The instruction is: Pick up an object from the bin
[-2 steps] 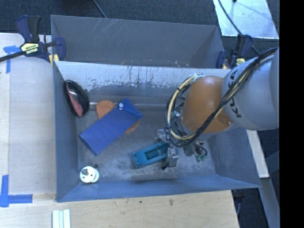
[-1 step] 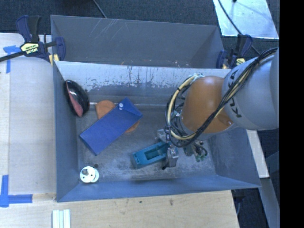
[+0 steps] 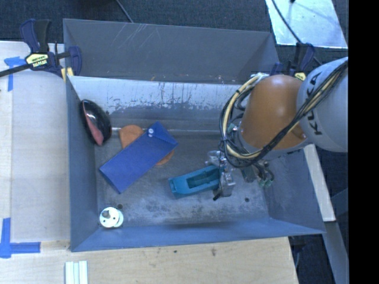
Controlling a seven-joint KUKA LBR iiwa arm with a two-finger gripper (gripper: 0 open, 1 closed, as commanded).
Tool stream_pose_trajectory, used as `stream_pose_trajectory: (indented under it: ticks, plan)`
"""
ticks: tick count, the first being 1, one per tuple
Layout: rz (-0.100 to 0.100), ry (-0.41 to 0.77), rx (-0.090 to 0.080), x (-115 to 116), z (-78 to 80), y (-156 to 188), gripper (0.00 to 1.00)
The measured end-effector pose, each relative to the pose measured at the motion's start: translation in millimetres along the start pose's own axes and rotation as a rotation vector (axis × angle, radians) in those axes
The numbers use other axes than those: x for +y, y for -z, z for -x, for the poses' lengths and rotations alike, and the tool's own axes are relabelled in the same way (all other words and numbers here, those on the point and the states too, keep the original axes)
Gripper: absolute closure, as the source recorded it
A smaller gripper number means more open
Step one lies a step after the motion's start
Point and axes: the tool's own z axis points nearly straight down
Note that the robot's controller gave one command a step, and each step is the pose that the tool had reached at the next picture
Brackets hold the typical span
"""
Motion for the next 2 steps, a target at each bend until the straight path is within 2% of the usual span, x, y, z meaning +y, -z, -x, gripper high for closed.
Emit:
stream_pose_trajectory:
  ticks: [1, 2]
  plan:
    - [-0.005, -0.054, -0.017, 25, 7.6, 14, 1.00]
    - [-0.004, 0.020, -0.015, 25, 71.7, 173, 1.00]
